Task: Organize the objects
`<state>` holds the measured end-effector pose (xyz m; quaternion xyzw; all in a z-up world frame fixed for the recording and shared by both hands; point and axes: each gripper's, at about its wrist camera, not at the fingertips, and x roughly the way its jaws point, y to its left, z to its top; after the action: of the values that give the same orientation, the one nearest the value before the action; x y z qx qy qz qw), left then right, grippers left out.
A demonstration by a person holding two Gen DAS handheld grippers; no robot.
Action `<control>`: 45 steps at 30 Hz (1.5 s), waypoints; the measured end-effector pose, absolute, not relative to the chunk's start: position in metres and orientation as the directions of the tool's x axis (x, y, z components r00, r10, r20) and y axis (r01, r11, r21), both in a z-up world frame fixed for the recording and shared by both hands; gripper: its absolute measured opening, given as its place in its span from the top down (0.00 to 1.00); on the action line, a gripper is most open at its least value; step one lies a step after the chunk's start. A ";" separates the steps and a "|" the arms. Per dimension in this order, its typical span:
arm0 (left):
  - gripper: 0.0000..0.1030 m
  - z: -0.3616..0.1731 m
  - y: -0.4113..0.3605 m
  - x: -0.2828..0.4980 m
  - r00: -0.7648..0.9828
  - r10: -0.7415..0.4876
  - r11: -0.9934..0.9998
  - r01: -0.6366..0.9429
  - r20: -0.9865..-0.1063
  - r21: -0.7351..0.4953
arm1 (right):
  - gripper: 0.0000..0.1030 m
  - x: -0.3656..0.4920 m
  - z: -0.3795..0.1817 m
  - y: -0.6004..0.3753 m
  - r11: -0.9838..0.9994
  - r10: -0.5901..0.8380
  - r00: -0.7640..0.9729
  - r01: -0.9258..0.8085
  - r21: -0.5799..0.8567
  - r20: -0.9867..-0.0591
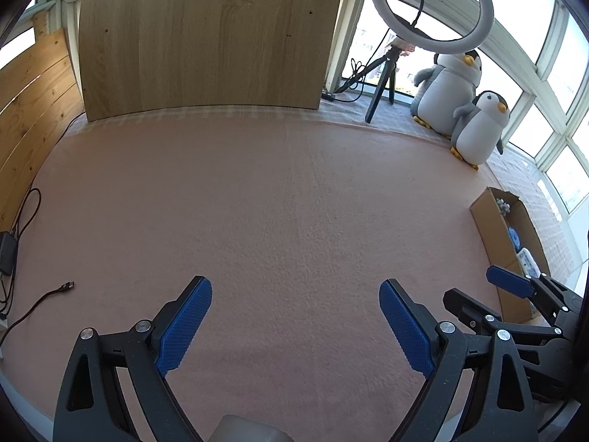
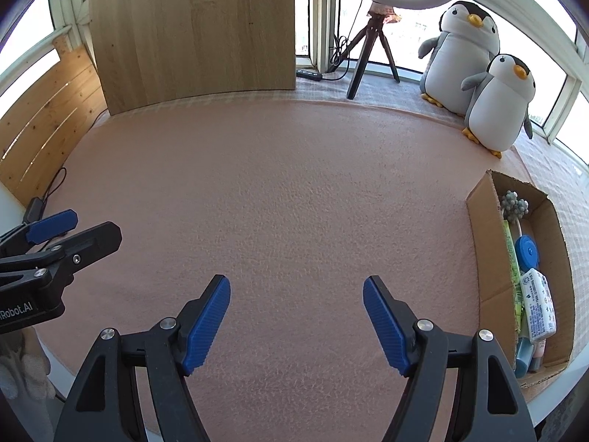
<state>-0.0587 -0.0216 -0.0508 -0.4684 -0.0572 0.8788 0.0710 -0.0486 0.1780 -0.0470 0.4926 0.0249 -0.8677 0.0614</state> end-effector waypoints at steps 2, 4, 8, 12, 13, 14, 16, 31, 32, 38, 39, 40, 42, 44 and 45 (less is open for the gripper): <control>0.08 -0.051 -0.021 -0.059 -0.551 0.178 -0.983 -0.071 -0.815 -0.166 | 0.31 -0.049 -0.048 0.178 -0.991 -0.083 -0.504 0.131 0.019 -0.860; 0.08 -0.052 -0.021 -0.059 -0.552 0.178 -0.983 -0.071 -0.815 -0.166 | 0.31 -0.050 -0.049 0.178 -0.991 -0.084 -0.503 0.132 0.019 -0.860; 0.08 -0.052 -0.019 -0.061 -0.553 0.176 -0.984 -0.073 -0.814 -0.164 | 0.31 -0.051 -0.049 0.178 -0.991 -0.082 -0.503 0.132 0.017 -0.860; 0.08 -0.052 -0.020 -0.062 -0.552 0.174 -0.984 -0.072 -0.815 -0.161 | 0.31 -0.053 -0.050 0.178 -0.991 -0.083 -0.501 0.134 0.018 -0.862; 0.08 -0.052 -0.019 -0.062 -0.552 0.174 -0.984 -0.072 -0.815 -0.161 | 0.31 -0.053 -0.050 0.178 -0.991 -0.083 -0.500 0.135 0.017 -0.862; 0.08 -0.052 -0.019 -0.062 -0.552 0.175 -0.984 -0.072 -0.815 -0.162 | 0.31 -0.053 -0.050 0.178 -0.991 -0.083 -0.500 0.135 0.016 -0.862; 0.08 -0.052 -0.019 -0.063 -0.552 0.175 -0.984 -0.072 -0.815 -0.163 | 0.31 -0.054 -0.051 0.178 -0.990 -0.083 -0.499 0.137 0.016 -0.862; 0.07 -0.052 -0.017 -0.062 -0.554 0.173 -0.985 -0.077 -0.814 -0.157 | 0.31 -0.051 -0.051 0.183 -0.992 -0.082 -0.497 0.128 0.020 -0.864; 0.07 -0.053 -0.016 -0.061 -0.554 0.173 -0.985 -0.077 -0.814 -0.157 | 0.31 -0.051 -0.051 0.183 -0.991 -0.082 -0.497 0.129 0.021 -0.864; 0.07 -0.052 -0.016 -0.060 -0.554 0.173 -0.985 -0.080 -0.814 -0.155 | 0.31 -0.051 -0.051 0.184 -0.992 -0.083 -0.497 0.127 0.022 -0.864; 0.07 -0.052 -0.016 -0.059 -0.554 0.172 -0.985 -0.080 -0.814 -0.154 | 0.31 -0.050 -0.051 0.185 -0.992 -0.083 -0.498 0.127 0.022 -0.863; 0.07 -0.052 -0.015 -0.059 -0.554 0.173 -0.985 -0.081 -0.814 -0.154 | 0.31 -0.050 -0.051 0.185 -0.992 -0.083 -0.498 0.126 0.022 -0.863; 0.07 -0.053 -0.015 -0.059 -0.553 0.172 -0.985 -0.082 -0.815 -0.153 | 0.31 -0.050 -0.051 0.186 -0.992 -0.082 -0.498 0.125 0.023 -0.863; 0.07 -0.053 -0.015 -0.059 -0.553 0.173 -0.985 -0.082 -0.815 -0.153 | 0.31 -0.049 -0.051 0.187 -0.992 -0.082 -0.497 0.123 0.023 -0.864; 0.07 -0.053 -0.015 -0.059 -0.553 0.172 -0.985 -0.081 -0.815 -0.153 | 0.31 -0.050 -0.051 0.187 -0.992 -0.082 -0.497 0.123 0.023 -0.864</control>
<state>-0.0586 -0.0145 -0.0530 -0.4671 -0.0488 0.8799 0.0721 -0.0497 0.1865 -0.0512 0.4981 0.0209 -0.8649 0.0592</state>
